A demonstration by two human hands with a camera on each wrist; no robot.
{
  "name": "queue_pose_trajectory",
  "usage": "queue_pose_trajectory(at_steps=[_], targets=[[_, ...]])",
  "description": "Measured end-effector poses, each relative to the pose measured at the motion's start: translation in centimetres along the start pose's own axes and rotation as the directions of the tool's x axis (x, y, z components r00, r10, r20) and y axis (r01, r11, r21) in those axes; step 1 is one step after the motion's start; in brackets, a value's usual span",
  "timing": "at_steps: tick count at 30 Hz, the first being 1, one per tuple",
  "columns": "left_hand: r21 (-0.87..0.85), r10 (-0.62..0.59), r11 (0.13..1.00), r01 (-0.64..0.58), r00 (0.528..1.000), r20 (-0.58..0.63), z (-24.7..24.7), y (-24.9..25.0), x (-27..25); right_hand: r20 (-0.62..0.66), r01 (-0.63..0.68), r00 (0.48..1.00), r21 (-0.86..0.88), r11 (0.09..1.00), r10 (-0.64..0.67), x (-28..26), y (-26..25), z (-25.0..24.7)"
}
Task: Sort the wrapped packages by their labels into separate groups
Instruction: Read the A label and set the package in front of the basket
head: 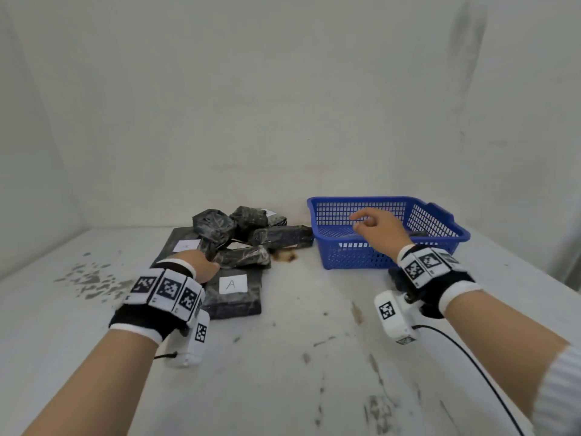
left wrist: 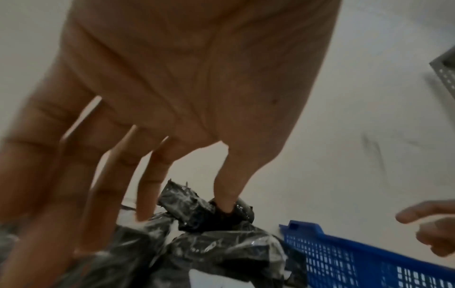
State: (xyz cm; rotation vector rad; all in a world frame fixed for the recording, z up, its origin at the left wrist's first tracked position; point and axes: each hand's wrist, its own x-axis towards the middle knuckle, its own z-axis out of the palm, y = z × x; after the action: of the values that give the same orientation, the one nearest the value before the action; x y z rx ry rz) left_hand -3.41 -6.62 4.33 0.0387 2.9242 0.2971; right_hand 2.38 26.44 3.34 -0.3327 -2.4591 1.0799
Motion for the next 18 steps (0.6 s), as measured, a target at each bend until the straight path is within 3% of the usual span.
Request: queue_pose_trajectory(at_steps=[5,9,13,16,18], targets=[[-0.024,-0.009,1.0,0.011,0.995,0.094,1.5,0.0,-1.7,0.008,-0.083,0.996,-0.07,0.994,0.084,-0.9,-1.3,2.3],[-0.049,-0.002,0.999,0.005,0.998,0.069,2.3,0.9,-2.5,0.003,-0.12,0.993,-0.075,0.99,0.12,-1.2,-1.6,2.5],[-0.202,-0.04,0.977,0.064,0.992,0.12,2.7,1.2,-2.8,-0.014,-0.135,0.991,-0.042,0.99,0.135,-1.2,-1.5,2.3],[-0.496,-0.016,0.859,0.127,0.975,0.222,2.7,0.8,-1.8,-0.044,-0.125,0.991,0.013,0.992,0.125,-1.1,-1.3,2.3],[-0.586,-0.025,0.786,0.197,0.957,0.289,1.9,0.5,-1.3,-0.065,-0.115,0.991,0.069,0.991,0.119,-1.1,-1.3,2.5]])
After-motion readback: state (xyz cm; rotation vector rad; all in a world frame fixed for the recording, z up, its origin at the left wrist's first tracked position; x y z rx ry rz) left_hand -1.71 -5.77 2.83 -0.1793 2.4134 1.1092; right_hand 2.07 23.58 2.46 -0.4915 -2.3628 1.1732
